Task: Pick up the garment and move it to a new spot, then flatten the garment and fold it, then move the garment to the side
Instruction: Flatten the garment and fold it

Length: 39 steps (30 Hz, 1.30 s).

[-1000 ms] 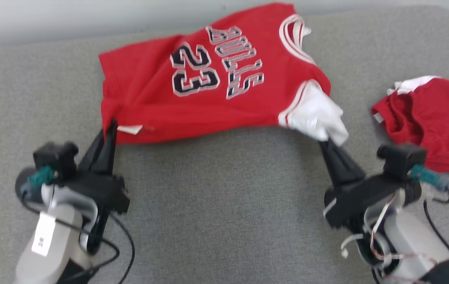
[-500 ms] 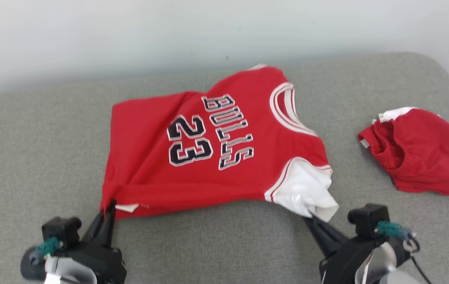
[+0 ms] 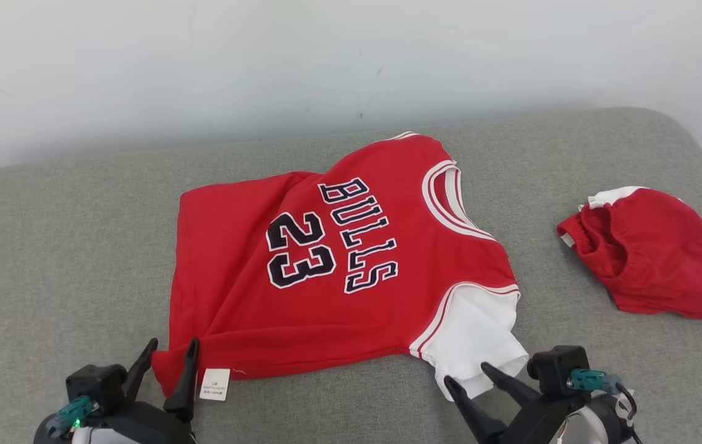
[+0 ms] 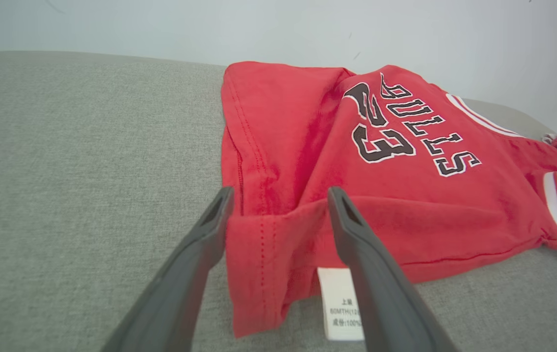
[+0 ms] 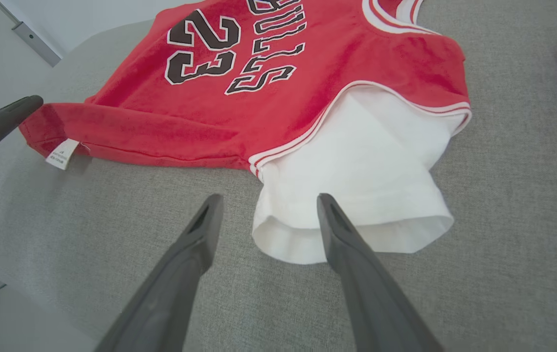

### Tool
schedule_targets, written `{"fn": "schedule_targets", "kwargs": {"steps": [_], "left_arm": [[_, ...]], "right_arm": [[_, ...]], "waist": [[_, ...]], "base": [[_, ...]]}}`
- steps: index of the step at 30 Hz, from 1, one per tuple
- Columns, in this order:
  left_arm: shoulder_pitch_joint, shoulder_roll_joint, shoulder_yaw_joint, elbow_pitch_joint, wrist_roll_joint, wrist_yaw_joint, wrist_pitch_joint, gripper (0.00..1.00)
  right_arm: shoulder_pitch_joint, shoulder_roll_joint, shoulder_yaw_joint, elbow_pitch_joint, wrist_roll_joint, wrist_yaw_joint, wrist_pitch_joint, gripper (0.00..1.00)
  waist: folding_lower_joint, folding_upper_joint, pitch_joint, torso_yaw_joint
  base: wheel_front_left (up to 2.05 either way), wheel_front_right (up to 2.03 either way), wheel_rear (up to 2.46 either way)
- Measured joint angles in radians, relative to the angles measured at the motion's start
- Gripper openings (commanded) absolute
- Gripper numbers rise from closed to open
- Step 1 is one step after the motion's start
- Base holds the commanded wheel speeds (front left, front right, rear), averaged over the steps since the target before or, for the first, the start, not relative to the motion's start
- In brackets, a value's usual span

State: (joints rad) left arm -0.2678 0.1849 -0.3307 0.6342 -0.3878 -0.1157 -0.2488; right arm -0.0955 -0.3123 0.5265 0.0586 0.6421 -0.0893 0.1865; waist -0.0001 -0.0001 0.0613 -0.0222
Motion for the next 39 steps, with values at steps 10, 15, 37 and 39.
{"fn": "schedule_targets", "kwargs": {"steps": [10, 15, 37, 39], "left_arm": [[0.07, 0.005, 0.073, -0.059, -0.03, 0.03, -0.001, 1.0], [0.105, 0.0, 0.098, -0.128, -0.032, 0.047, -0.002, 1.0], [0.409, 0.014, 0.115, -0.496, -0.015, 0.147, 0.037, 1.0], [0.421, 0.029, 0.116, -0.518, -0.012, 0.153, 0.054, 1.0]], "right_arm": [[0.03, -0.021, -0.058, -0.035, 0.013, -0.018, -0.003, 1.0], [0.03, -0.023, -0.147, -0.059, 0.005, -0.03, -0.072, 1.0], [0.2, 0.093, -0.451, -0.001, -0.081, -0.035, -0.354, 1.0], [0.207, 0.102, -0.449, 0.006, -0.079, -0.035, -0.352, 1.0]], "waist": [[0.0, 0.0, -0.039, 0.005], [0.0, 0.0, -0.063, 0.01], [0.0, 0.0001, -0.129, 0.083], [0.0, 0.0001, -0.129, 0.087]], "base": [[0.0, 0.0, 0.0], [0.0, 0.0, 0.0], [0.0, 0.0, 0.0], [0.0, 0.0, 0.0]]}}
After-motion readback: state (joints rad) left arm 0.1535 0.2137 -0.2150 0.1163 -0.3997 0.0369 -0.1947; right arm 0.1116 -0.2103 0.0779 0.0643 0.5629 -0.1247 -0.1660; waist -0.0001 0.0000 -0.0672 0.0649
